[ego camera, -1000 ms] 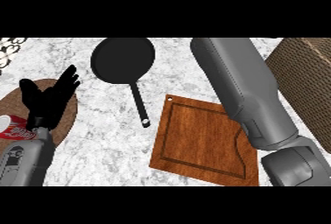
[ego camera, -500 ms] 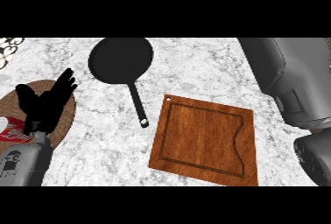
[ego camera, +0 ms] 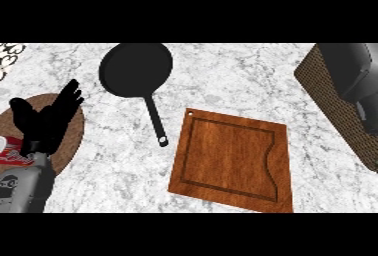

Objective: Pick the bell pepper from the cutting board and place it in the basket

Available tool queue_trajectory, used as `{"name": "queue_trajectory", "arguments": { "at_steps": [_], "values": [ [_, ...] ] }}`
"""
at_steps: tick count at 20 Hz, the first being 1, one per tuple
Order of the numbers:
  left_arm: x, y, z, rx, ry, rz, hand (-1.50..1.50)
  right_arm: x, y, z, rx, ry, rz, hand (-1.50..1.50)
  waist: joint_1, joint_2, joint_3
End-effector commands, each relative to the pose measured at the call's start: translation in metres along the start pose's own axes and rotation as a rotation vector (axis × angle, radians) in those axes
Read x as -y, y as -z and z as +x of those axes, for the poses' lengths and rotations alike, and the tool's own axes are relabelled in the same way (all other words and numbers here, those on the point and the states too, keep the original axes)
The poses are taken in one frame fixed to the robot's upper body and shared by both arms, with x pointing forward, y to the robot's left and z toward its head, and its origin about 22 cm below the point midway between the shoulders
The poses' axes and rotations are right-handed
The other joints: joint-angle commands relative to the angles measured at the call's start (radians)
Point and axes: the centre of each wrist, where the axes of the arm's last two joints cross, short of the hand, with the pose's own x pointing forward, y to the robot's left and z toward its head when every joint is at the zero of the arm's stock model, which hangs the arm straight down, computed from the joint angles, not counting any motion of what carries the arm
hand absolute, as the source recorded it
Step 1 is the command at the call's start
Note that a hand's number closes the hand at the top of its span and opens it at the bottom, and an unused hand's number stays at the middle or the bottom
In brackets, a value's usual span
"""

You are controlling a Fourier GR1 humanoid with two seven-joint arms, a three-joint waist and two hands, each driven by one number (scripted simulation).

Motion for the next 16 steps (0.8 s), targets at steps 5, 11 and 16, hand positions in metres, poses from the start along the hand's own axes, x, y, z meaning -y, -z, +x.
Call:
{"name": "queue_trajectory", "arguments": {
  "at_steps": [5, 11, 16],
  "values": [
    [0.013, -0.007, -0.006, -0.012, 0.01, -0.004, 0.0, -0.017, 0.041, -0.051, -0.175, -0.018, -0.023, 1.5, -0.01, -0.002, 0.001],
    [-0.014, -0.017, -0.01, -0.011, -0.002, 0.03, 0.0, -0.042, 0.037, -0.093, -0.162, 0.022, -0.024, 1.5, -0.028, -0.012, 0.001],
    [-0.01, -0.003, -0.003, -0.038, -0.012, 0.022, 0.0, -0.049, 0.041, -0.116, -0.165, 0.046, -0.016, 1.5, -0.032, -0.011, 0.001]
  ]
}}
